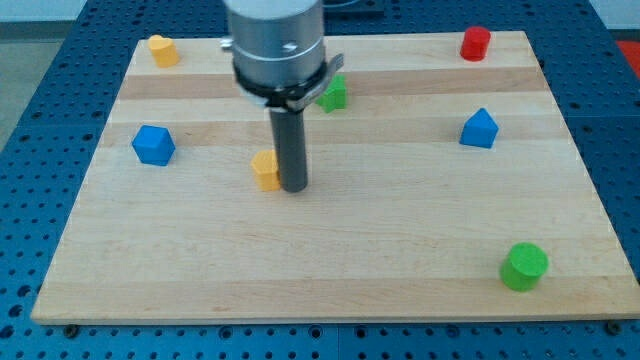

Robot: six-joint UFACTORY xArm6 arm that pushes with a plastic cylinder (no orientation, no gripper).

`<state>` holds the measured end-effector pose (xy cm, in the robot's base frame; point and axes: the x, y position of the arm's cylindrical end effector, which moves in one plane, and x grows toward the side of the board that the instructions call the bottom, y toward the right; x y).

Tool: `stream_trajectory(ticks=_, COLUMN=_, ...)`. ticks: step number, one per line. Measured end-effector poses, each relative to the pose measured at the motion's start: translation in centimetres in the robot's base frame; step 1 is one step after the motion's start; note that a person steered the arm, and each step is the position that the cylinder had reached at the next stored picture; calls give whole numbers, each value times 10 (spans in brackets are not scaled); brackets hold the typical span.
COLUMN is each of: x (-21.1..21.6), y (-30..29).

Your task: Move the yellow hexagon to the bottom left of the board

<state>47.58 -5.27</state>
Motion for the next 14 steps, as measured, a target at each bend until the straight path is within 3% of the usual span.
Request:
stream_trajectory(ticks=2, x=-54, y=36)
stream_trajectory(ticks=3, x=-67, y=21)
stream_trajectory(ticks=5, x=-54, y=-17)
stream_trajectory(ticks=7, x=-61, y=10)
stream_trajectory(ticks=9, x=8, y=-33)
stream_trajectory(ticks=12, x=8, y=-22)
stream_trajectory(ticks=14, x=-21, y=-21)
